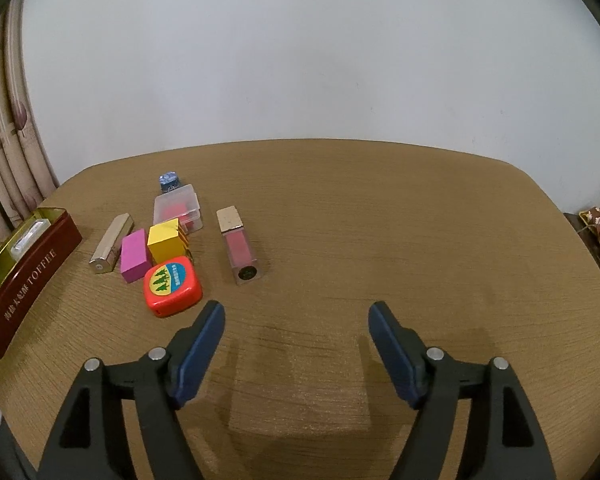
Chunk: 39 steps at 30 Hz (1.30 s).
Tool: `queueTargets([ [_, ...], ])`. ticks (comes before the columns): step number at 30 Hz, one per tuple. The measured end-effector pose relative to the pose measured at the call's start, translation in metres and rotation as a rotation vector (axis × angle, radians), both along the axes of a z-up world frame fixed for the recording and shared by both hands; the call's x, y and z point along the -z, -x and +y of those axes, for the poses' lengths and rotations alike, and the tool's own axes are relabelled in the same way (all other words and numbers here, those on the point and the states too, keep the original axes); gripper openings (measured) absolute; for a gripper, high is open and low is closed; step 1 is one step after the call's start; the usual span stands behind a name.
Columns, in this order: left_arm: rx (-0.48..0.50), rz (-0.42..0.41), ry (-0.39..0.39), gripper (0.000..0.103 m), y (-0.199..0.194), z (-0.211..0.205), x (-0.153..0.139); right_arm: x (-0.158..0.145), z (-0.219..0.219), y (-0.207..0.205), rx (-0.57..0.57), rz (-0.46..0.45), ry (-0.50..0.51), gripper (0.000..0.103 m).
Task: Organize rigid objects
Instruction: 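Place the zigzag cube into the tin and open the left gripper, then grasp the red-and-green tape measure with the right gripper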
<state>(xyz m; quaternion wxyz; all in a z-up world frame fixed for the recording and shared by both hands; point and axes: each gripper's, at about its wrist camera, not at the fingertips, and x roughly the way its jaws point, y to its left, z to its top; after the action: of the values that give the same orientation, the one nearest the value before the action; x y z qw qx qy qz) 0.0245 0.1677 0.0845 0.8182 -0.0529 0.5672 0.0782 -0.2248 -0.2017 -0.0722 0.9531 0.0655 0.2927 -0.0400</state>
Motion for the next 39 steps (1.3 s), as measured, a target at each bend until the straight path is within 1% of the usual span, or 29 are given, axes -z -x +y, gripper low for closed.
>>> queueTargets([
  [1,-0.012,0.013,-0.019,0.031,-0.002,0.010,0.007,0.000,0.000,-0.001,0.001,0.004,0.000,0.077],
  [3,0.010,0.033,-0.044,0.031,-0.008,0.022,0.021,0.001,0.001,-0.002,0.002,0.012,0.002,0.077],
  [5,0.007,0.031,-0.063,0.031,-0.010,0.025,0.029,0.002,0.001,-0.004,0.003,0.019,0.005,0.077],
  [7,0.037,0.025,-0.066,0.031,-0.011,0.024,0.036,0.003,0.002,-0.005,0.005,0.025,0.007,0.077],
  [11,0.065,0.010,-0.100,0.031,-0.016,0.024,0.044,0.004,0.002,-0.006,0.006,0.035,0.010,0.077],
  [14,0.057,0.020,-0.123,0.032,-0.016,0.022,0.050,0.005,0.003,-0.007,0.008,0.039,0.010,0.077],
  [16,0.056,0.002,-0.141,0.036,-0.012,0.021,0.048,0.005,0.003,-0.007,-0.010,0.049,0.001,0.077],
  [18,0.053,-0.024,-0.166,0.056,-0.004,0.018,0.040,0.005,0.003,-0.006,-0.010,0.046,-0.002,0.077],
  [19,0.052,-0.048,-0.168,0.057,0.000,0.016,0.034,0.005,0.003,-0.005,-0.009,0.044,-0.004,0.077],
  [22,0.055,-0.124,-0.164,0.064,0.025,0.003,0.010,0.002,0.003,0.000,-0.037,0.014,-0.018,0.077],
  [23,0.052,-0.159,-0.149,0.069,0.038,-0.002,0.000,0.001,0.005,0.002,-0.068,0.004,-0.022,0.077],
  [24,0.051,-0.190,-0.126,0.076,0.049,-0.005,-0.007,0.000,0.007,0.002,-0.099,0.013,-0.022,0.077],
  [26,0.053,-0.252,-0.059,0.085,0.078,-0.015,-0.018,-0.001,0.017,-0.003,-0.177,0.048,-0.021,0.077],
  [27,0.060,-0.273,-0.030,0.085,0.095,-0.021,-0.020,-0.003,0.023,-0.005,-0.209,0.059,-0.017,0.077],
  [29,0.094,-0.294,-0.001,0.085,0.121,-0.037,-0.020,-0.010,0.039,-0.010,-0.277,0.063,-0.016,0.077],
  [31,0.126,-0.303,-0.022,0.085,0.148,-0.053,-0.012,-0.016,0.050,-0.017,-0.334,0.068,-0.009,0.077],
  [32,0.131,-0.302,-0.035,0.085,0.157,-0.061,-0.008,-0.019,0.059,-0.023,-0.357,0.073,0.024,0.077],
  [33,0.143,-0.297,-0.043,0.085,0.166,-0.068,-0.003,-0.021,0.067,-0.029,-0.381,0.084,0.050,0.077],
  [35,0.162,-0.277,-0.053,0.085,0.182,-0.079,0.008,-0.022,0.078,-0.041,-0.434,0.114,0.061,0.077],
  [37,0.161,-0.240,-0.033,0.085,0.191,-0.083,0.021,-0.021,0.087,-0.051,-0.444,0.135,0.114,0.077],
  [39,0.162,-0.211,-0.016,0.085,0.198,-0.085,0.032,-0.018,0.089,-0.061,-0.460,0.163,0.126,0.077],
])
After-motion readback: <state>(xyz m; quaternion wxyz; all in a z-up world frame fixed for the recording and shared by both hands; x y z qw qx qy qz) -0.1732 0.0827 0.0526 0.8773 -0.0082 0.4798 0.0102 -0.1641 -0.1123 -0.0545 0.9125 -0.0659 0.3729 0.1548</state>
